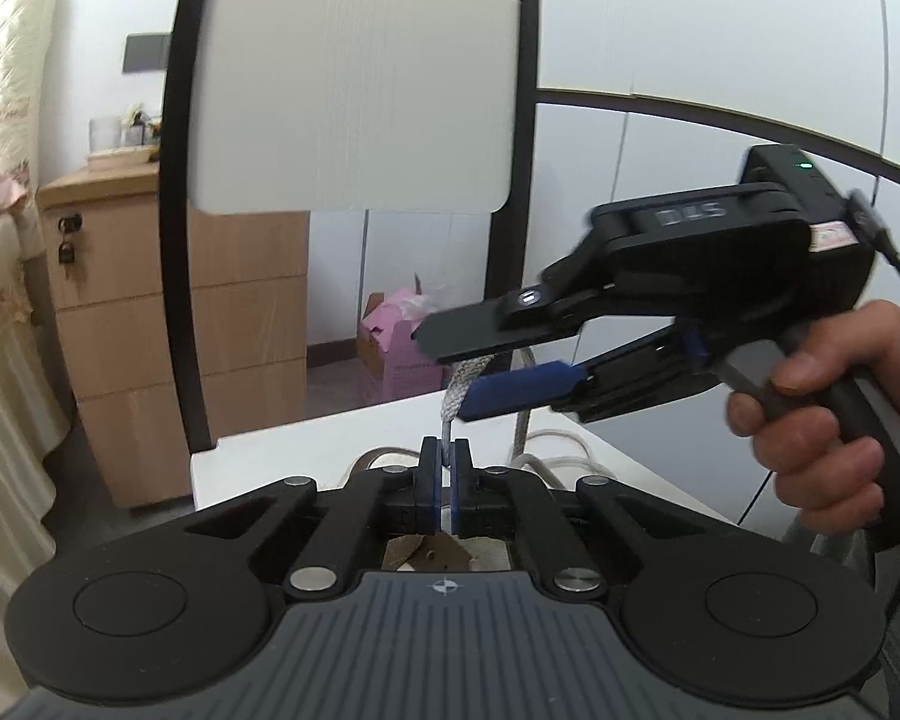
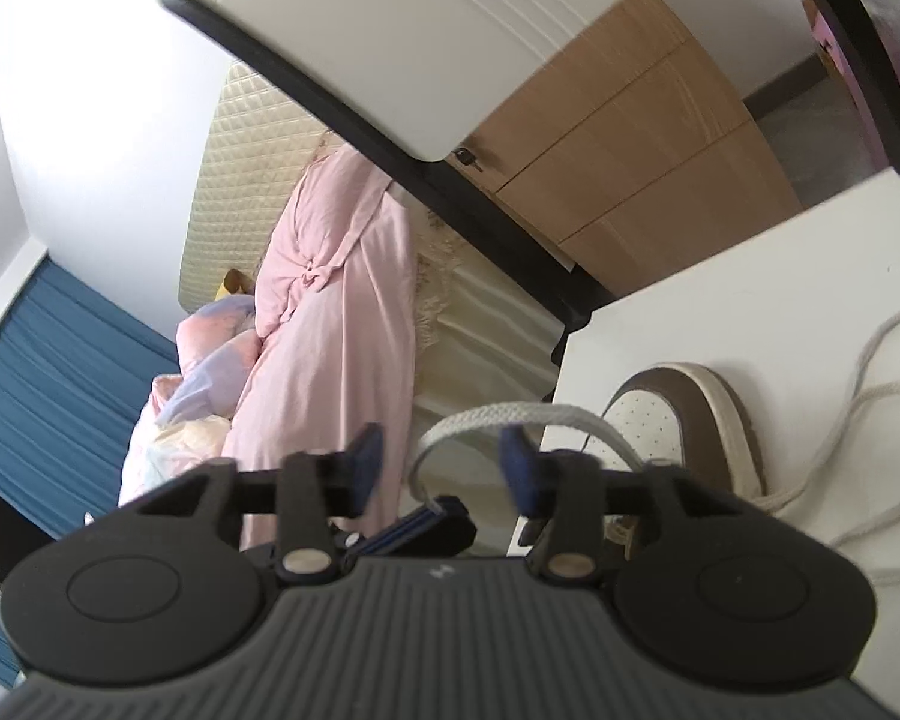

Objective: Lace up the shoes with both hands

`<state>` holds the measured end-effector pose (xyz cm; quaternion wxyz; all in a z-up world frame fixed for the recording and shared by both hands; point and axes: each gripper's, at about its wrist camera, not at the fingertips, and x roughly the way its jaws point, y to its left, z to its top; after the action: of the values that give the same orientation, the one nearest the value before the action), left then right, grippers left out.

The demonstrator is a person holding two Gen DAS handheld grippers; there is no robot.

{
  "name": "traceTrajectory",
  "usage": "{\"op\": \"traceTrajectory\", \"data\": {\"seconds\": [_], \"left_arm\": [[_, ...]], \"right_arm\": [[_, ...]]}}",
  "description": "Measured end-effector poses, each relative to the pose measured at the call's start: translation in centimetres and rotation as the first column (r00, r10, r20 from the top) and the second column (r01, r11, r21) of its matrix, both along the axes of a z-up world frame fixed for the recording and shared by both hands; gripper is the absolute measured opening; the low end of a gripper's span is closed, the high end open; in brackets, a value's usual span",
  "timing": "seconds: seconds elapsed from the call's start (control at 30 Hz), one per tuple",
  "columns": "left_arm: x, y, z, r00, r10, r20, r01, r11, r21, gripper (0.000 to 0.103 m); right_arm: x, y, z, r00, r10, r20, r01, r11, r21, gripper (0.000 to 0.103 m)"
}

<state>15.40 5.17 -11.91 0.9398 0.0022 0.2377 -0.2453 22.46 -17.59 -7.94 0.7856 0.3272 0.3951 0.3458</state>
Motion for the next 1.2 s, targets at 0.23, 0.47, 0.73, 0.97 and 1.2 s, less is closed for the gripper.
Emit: {"op": "traceTrajectory", "data": {"seconds": [0.23, 0.47, 0.73, 0.97, 1.2], "left_arm": [[0.2, 0.0, 0.0, 1.0, 0.006, -0.008, -0.006, 1.0, 0.017, 0.003], [0.2, -0.3, -0.1, 1.0, -0.011, -0.006, 0.011, 1.0, 0.027, 0.003], [0.8, -0.9, -0.5, 1.0, -0.012, -0.025, 0.014, 0.996, 0.087, 0.004], [0.5, -2.7, -1.2, 0.995, -0.098, -0.018, 0.099, 0.974, 0.206, 0.004], [0.3, -5.3, -2.6, 0.983, -0.182, -0.027, 0.181, 0.927, 0.327, 0.004]], "right_arm": [[-0.4, 1.0, 0.5, 0.997, 0.054, 0.051, -0.051, 0.996, -0.072, 0.037], [-0.4, 1.6, 0.1, 0.996, 0.08, 0.05, -0.073, 0.989, -0.127, 0.009], [-0.6, -0.2, -0.9, 0.999, -0.042, -0.016, 0.041, 0.997, -0.072, 0.003], [-1.5, -3.3, -4.7, 0.935, -0.229, -0.27, 0.27, 0.955, 0.125, 0.003], [-2.2, -3.3, -6.7, 0.882, -0.246, -0.401, 0.327, 0.934, 0.145, 0.003]]}}
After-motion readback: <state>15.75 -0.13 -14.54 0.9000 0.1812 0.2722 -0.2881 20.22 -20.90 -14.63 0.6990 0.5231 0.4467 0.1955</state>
